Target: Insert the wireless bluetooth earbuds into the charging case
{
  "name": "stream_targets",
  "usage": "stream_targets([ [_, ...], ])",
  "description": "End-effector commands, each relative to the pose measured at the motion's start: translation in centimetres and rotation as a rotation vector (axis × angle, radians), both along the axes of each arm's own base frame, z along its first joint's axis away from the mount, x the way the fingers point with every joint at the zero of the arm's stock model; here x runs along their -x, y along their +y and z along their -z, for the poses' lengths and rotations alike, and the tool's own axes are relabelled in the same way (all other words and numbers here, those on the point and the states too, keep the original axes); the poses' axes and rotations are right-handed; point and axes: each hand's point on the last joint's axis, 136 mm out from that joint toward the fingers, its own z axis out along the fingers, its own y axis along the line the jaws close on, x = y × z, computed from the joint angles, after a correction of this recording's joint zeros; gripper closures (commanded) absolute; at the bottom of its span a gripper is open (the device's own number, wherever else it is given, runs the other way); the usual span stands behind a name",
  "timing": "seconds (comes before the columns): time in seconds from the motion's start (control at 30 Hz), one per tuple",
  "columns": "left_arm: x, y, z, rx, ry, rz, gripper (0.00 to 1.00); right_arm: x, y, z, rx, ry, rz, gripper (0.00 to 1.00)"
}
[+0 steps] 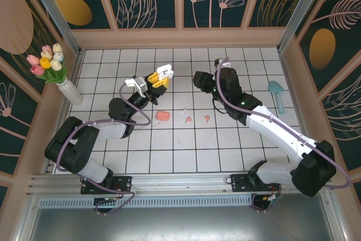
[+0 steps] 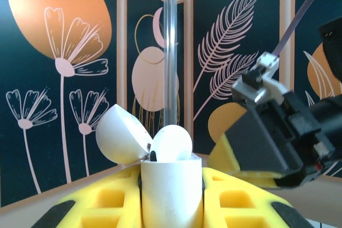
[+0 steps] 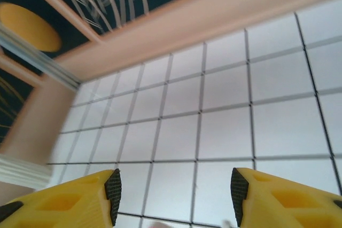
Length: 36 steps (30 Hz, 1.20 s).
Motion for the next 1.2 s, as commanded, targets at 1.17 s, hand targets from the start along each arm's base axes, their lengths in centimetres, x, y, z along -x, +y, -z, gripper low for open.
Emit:
stream_targets([
  [1.17,3.3,3.7,0.7,0.038,-0.075,-0.129,1.00,0.8,6.4,22.6,0.238,0.636,0.030,0.52],
])
